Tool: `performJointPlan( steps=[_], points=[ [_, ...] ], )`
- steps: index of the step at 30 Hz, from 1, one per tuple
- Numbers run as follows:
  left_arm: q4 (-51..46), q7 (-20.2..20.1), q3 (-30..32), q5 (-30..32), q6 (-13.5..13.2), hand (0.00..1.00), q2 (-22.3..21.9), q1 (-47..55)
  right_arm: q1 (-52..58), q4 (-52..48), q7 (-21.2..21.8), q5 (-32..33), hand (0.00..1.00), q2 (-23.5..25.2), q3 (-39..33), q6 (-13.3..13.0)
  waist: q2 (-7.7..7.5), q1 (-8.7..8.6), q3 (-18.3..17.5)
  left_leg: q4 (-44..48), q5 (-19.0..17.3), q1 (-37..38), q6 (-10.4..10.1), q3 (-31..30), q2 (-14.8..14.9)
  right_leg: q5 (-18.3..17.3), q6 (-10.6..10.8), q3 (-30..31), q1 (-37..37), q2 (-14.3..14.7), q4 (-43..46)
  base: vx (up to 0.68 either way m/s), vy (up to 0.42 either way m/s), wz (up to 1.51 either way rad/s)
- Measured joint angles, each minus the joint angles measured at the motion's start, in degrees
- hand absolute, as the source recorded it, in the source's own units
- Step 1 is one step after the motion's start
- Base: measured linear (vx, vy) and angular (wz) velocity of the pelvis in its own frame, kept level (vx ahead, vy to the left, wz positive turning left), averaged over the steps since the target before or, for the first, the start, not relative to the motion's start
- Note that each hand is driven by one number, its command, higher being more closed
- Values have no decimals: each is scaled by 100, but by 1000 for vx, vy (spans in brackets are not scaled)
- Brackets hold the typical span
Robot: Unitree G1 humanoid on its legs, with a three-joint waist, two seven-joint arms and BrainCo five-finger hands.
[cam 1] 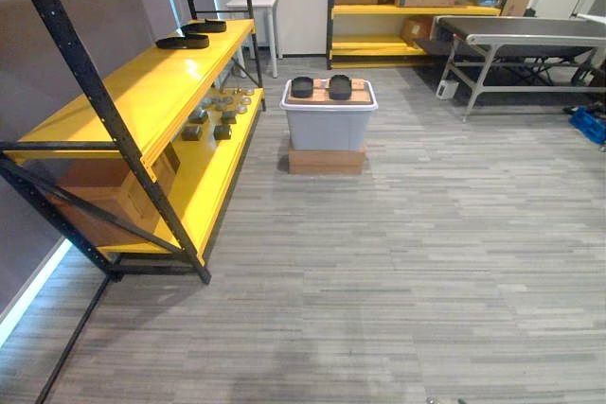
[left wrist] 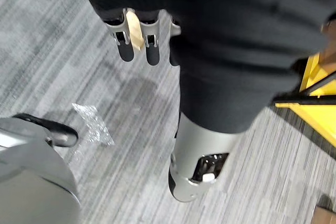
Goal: Walk over and take plastic housings, then place them on the shelf
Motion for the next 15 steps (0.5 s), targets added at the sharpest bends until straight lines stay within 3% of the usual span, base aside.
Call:
performJointPlan(
  steps=[1, 2, 3, 4, 5, 6, 7, 8, 9, 10, 12, 13, 14, 15],
  points=[
    [-13, -2, 15, 5, -4, 0, 19, -107, 55, 66, -1, 0, 0, 9, -64, -2, -38, -75, 32, -145, -76, 130, -25, -182, -9, 333, 19, -83, 21, 94, -871, 447, -88, 79],
    [-29, -9, 85, 78, 2, 0, 21, -175, 133, 172, -1, -2, 0, 16, -289, 5, -110, -193, 36, -214, -204, 270, 16, -416, -16, 722, -243, 12, -38, 108, -960, 480, -121, 89],
    [-105, -8, 182, 114, 11, 0, -32, -194, 203, 163, -15, -1, 0, 19, -418, 6, -67, -246, 18, -223, -299, 344, 31, -525, 69, 849, -441, 16, -60, 158, -782, 570, -182, 87],
    [-174, -6, 451, 117, -1, 0, -148, -130, 433, 71, -14, -3, 0, 46, -593, 0, 120, -280, -148, -58, -445, 417, -105, -639, 290, 887, -549, -103, -55, 308, -564, 830, -247, 56],
    [-237, 7, 639, 116, 9, 0, -196, -188, 501, 71, -17, -5, 0, 138, -751, 2, 122, -235, -156, 950, -601, 98, -331, -610, 420, 637, -755, -195, 92, 419, -442, 865, -250, 41],
    [-321, 3, 733, 117, 14, 0, -241, -191, 507, 45, -16, -10, 0, 185, -794, 2, 127, -232, -153, 1745, -603, -174, -427, -639, 458, 570, -837, -224, 264, 484, -499, 920, -241, 18],
    [-449, -8, 924, 116, 27, 0, -369, -160, 554, -119, -15, -58, 0, 273, -871, 2, 217, -217, -100, 3681, -191, -839, -1130, -685, 578, 388, -919, -254, 795, 688, -684, 750, -156, -8],
    [-570, -23, 1124, 111, 40, 0, -473, -127, 580, -254, -17, -74, 0, 342, -889, 1, 294, -100, -93, 5322, 268, -1358, -1593, -660, 746, 208, -1005, -163, 1314, 927, -851, 750, -125, -20],
    [-615, -24, 1188, 110, 42, 0, -490, -127, 576, -302, -17, -74, 0, 394, -876, 0, 295, -57, -81, 5912, 322, -1584, -1648, -632, 798, 145, -1025, -95, 1568, 1016, -941, 709, -68, -39],
    [-635, -27, 1239, 109, 42, 0, -497, -131, 540, -324, -19, -74, 0, 469, -869, 1, 287, 15, -81, 6573, 329, -1943, -1576, -608, 841, 97, -1068, 22, 1959, 1117, -1139, 685, -23, -49],
    [-652, -20, 1246, 97, 48, 0, -598, -110, 424, -343, -51, -75, 0, 591, -819, 7, 204, 260, -115, 6902, 147, -2820, -1190, -376, 786, 58, -1094, 500, 2675, 1118, -1685, 652, 33, -80],
    [-687, -27, 1249, 46, 51, 0, -725, -45, 321, -345, -58, -78, 0, 620, -828, 18, 133, 408, -85, 6518, -48, -3303, -944, -288, 699, -59, -913, 786, 2999, 969, -1947, 500, 96, -88],
    [-682, -27, 1256, 17, 65, 0, -792, -2, 273, -344, -60, -83, 0, 629, -832, 23, 138, 470, -84, 6168, -150, -3498, -879, -303, 644, -103, -839, 907, 3144, 891, -2049, 735, 220, -113],
    [-676, -23, 1317, -34, 92, 0, -943, 110, 205, -349, -62, -101, 0, 671, -821, 30, 71, 598, -92, 4837, -211, -3769, -848, -404, 484, -309, -562, 1116, 3439, 581, -2126, 613, 224, -89]
  ],
)
